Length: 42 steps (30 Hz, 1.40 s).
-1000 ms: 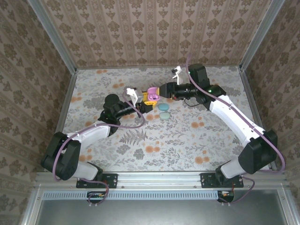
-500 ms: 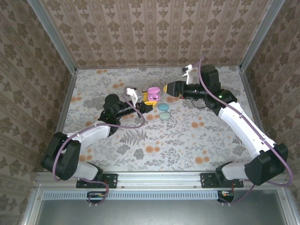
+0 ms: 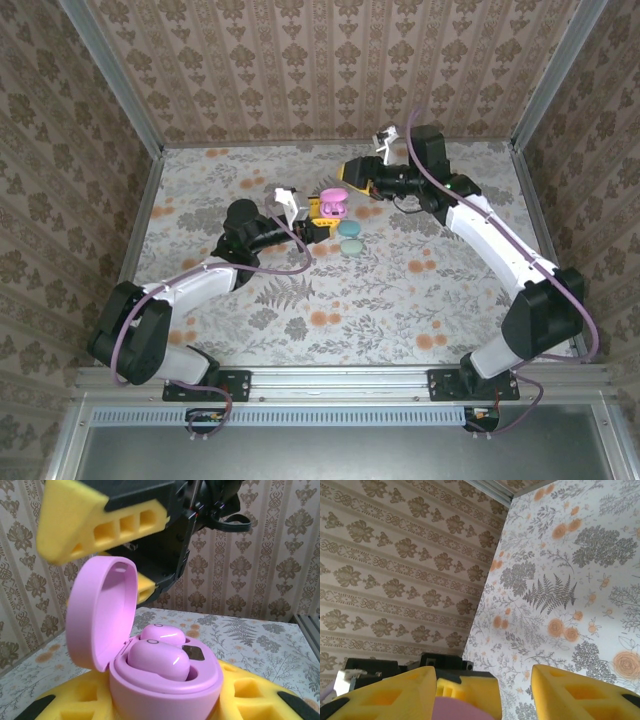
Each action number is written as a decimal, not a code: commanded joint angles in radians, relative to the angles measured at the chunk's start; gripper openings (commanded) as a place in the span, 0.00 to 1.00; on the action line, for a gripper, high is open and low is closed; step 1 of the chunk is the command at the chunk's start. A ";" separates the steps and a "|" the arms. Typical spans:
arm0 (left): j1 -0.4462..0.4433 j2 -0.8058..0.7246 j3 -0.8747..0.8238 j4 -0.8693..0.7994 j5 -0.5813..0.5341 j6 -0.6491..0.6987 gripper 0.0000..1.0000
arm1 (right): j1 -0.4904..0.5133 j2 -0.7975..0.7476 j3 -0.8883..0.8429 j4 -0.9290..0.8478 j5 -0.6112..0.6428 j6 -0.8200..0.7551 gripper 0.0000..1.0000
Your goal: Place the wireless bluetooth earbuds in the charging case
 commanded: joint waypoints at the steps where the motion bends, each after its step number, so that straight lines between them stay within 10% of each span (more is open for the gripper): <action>1: -0.005 -0.003 0.039 0.012 0.004 0.004 0.22 | 0.009 0.020 0.054 -0.052 -0.072 -0.029 0.55; 12: -0.002 0.016 0.040 0.049 -0.021 -0.028 0.23 | 0.015 -0.085 -0.094 -0.097 -0.150 -0.121 0.57; 22: -0.004 0.026 0.039 0.123 0.019 -0.071 0.23 | 0.003 -0.062 -0.212 0.256 -0.368 0.154 0.68; 42: -0.005 0.034 0.038 0.113 0.006 -0.060 0.35 | -0.002 -0.025 -0.262 0.444 -0.425 0.291 0.28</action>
